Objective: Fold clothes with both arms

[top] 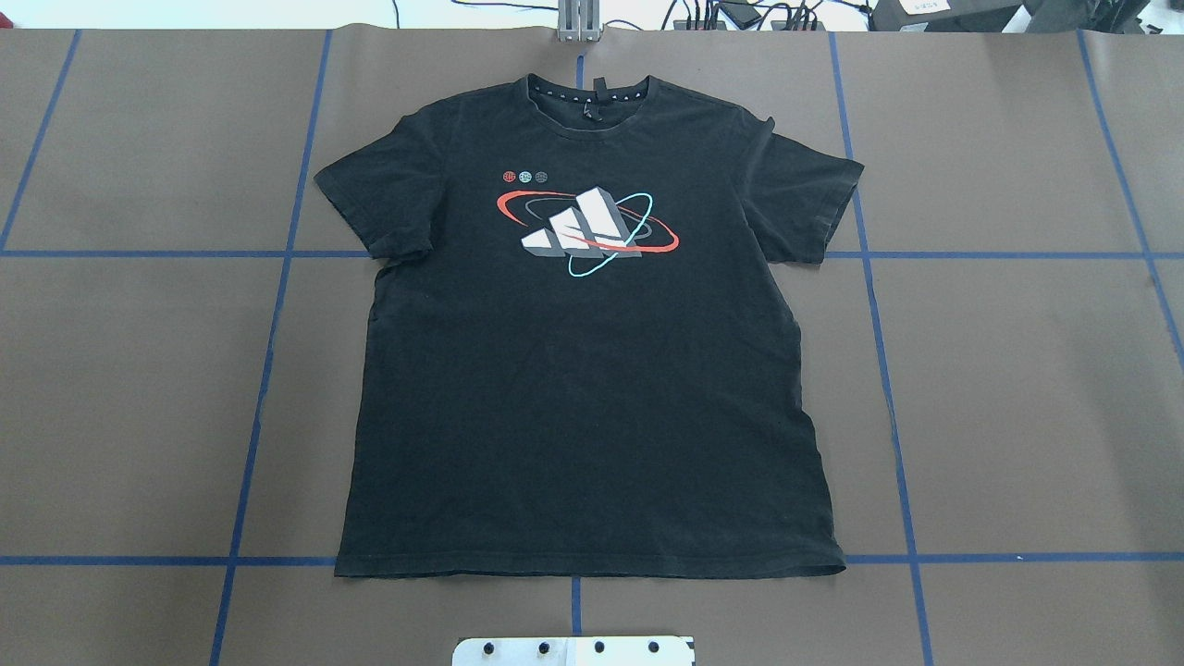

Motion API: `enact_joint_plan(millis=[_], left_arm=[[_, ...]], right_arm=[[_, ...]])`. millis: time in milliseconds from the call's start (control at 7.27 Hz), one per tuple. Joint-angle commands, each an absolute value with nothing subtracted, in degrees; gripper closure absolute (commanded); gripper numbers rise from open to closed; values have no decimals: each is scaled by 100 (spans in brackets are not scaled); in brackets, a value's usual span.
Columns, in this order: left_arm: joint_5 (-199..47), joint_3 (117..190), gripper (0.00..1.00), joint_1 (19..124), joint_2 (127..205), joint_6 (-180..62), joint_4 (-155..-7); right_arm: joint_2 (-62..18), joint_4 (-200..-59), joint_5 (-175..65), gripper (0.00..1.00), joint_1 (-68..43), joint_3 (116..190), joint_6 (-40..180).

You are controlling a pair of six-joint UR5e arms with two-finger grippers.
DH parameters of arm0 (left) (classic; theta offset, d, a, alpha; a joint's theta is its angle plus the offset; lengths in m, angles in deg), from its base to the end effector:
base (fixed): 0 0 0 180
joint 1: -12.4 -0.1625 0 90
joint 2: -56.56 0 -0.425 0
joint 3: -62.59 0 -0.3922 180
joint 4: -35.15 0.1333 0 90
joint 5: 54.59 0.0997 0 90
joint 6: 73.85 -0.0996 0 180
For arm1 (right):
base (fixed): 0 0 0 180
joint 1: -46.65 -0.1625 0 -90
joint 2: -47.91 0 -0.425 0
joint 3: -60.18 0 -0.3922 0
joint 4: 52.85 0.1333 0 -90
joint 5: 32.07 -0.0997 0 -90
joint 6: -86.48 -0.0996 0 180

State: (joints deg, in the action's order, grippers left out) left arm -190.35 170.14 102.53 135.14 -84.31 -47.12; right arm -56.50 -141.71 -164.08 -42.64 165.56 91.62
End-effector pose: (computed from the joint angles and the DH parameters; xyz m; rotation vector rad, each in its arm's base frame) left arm -0.0629 -0.4034 0.6094 0.0474 0.7985 0.1594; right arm 0.0618 -0.3895 0.6378 0.0635 -0.7316 -0.1110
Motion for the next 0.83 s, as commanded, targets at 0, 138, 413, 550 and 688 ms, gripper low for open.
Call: enact_joint_plan(millis=[0,138,413,550,688], left_arm=[[-19029,17051,0,10248,13531,-8422,-4712],[-19029,17060,0,10257,13540,-8422,-4712],[-19038,17148,0,10240,13628,-8422,-4729],[-19038,17122,0,10240,13933,-8370,-4729],[-19064,17122,0,10231,14101,-8370,-4738]], right_arm=[[-5650,-14171,-16417,0,-4265,16556,9158],[-5650,-14171,-16452,0,-4265,16556,9158],[-5502,-14136,-16417,0,-3969,16679,8731],[-5414,-13805,-16417,0,-3784,16697,8466],[-5187,-13637,-16452,0,-3660,16697,8072]])
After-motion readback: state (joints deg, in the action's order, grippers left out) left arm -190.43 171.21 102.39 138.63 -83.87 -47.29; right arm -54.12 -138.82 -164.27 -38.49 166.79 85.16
